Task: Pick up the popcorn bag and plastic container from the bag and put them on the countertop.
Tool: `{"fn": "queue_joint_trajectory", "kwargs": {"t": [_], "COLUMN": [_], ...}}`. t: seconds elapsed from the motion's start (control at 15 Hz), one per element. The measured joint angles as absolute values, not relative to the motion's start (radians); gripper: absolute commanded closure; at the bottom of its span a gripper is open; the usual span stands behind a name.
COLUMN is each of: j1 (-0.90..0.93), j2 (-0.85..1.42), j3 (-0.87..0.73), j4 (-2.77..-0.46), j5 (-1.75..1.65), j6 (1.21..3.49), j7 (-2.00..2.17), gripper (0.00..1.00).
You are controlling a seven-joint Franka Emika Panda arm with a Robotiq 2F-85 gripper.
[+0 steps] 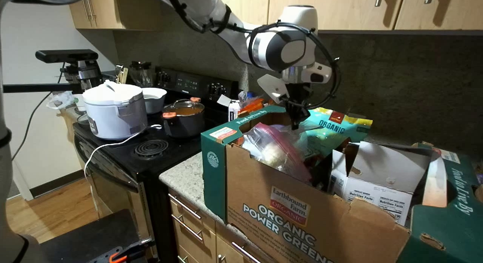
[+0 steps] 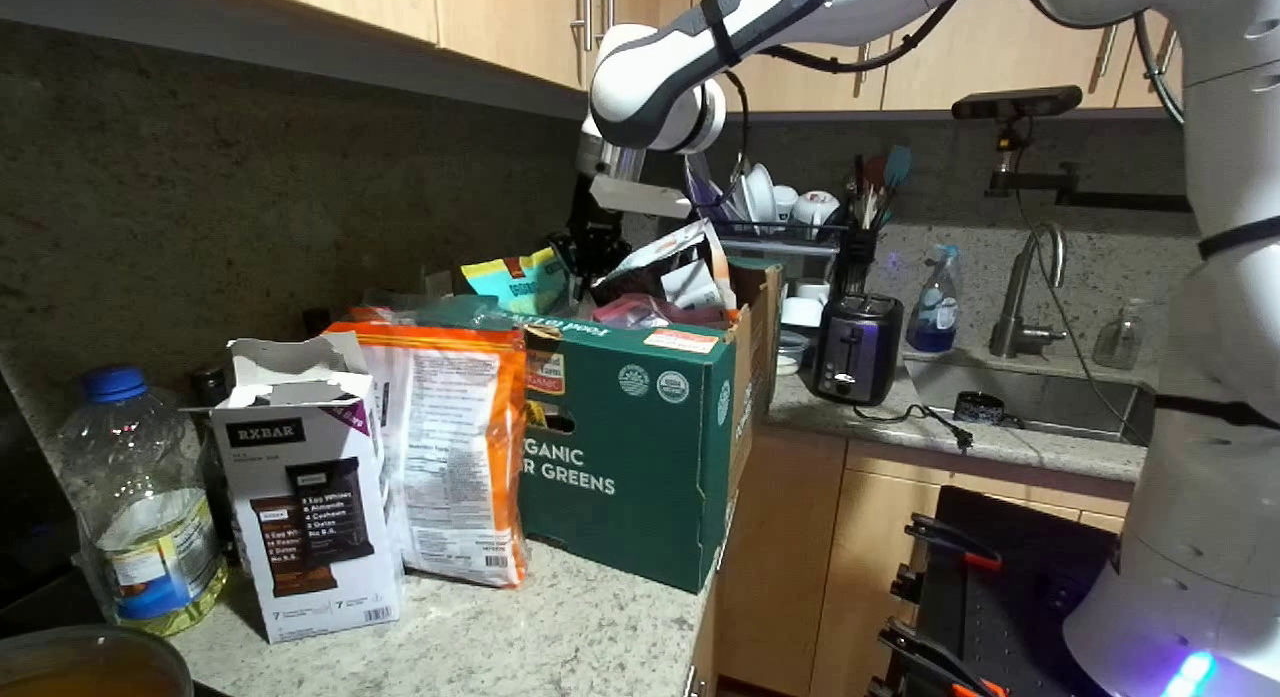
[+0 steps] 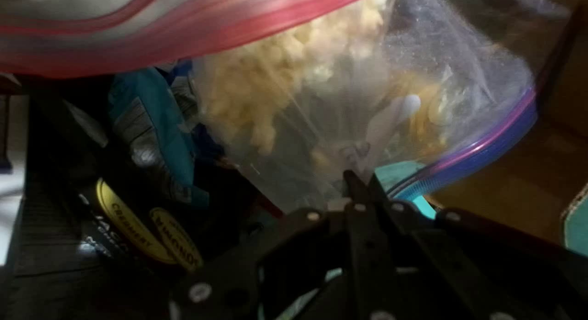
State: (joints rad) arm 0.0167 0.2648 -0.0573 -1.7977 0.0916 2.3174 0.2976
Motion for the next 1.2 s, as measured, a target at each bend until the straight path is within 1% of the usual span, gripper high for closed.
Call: {"fn": "queue_joint_trajectory", "kwargs": {"t": [0.6, 1.2], "j1": [0.063, 0.076], "j2": [0.122, -0.004], "j3": [-0.039, 0.024], "j4": [-1.82, -1.819], "j5": [-0.029, -0.185], "j6": [2.317, 2.317], "j7": [0.307, 0.35], "gripper": [1.0, 1.0]}}
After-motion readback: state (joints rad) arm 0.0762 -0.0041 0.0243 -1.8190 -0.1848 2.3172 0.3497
